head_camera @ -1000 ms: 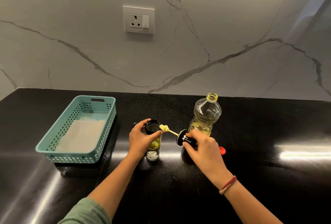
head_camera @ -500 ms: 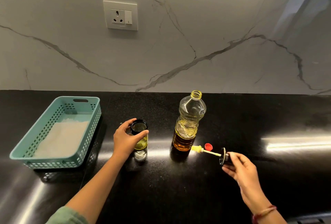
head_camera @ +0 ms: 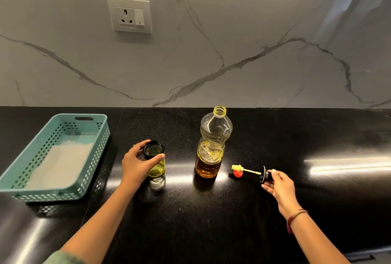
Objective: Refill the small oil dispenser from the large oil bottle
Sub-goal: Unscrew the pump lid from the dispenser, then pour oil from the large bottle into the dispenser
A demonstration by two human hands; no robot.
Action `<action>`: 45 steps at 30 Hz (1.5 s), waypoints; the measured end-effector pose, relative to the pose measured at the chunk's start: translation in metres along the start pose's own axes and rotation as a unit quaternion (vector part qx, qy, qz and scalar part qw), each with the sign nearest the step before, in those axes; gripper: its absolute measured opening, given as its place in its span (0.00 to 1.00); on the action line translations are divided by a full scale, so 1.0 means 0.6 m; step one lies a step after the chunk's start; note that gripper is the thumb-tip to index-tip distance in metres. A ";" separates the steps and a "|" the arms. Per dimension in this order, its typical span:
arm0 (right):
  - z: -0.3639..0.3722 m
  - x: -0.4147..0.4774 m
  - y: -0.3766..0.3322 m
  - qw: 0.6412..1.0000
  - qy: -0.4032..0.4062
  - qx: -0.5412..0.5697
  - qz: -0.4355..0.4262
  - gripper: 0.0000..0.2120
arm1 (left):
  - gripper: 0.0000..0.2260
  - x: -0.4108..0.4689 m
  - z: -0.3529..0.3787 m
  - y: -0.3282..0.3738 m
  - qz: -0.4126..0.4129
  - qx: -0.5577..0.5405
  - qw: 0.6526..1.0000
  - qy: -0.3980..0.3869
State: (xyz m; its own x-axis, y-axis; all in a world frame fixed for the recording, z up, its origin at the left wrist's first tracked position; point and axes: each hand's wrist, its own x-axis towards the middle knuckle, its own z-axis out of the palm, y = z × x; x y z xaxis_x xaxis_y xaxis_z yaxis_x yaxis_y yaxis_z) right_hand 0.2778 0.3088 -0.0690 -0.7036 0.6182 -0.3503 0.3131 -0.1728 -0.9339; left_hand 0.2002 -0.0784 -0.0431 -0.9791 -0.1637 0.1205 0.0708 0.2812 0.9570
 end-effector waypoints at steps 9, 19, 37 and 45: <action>-0.013 0.012 0.012 0.999 -0.011 -0.030 0.020 0.11 | 0.26 -0.002 0.002 0.007 -0.007 -0.005 1.000 -0.003; -0.034 -0.010 -0.015 0.965 0.011 -0.251 -0.078 0.23 | 0.26 -0.001 0.002 0.003 -0.001 0.001 1.000 0.007; 0.196 -0.115 -0.078 0.907 -0.268 -0.145 -0.292 0.54 | 0.27 -0.001 -0.008 -0.002 0.013 0.016 1.000 -0.021; 0.231 -0.108 -0.094 0.922 -0.210 -0.094 -0.311 0.52 | 0.28 0.003 -0.026 -0.012 0.029 0.023 0.998 -0.048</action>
State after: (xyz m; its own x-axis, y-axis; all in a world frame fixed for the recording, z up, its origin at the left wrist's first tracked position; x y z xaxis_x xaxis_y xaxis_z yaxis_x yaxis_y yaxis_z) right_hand 0.2172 0.1724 -0.0037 -0.9570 0.1947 0.2149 -0.1569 0.2756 -0.9484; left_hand 0.2007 -0.0954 -0.0456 -0.9875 -0.0561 0.1476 0.1211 0.3307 0.9359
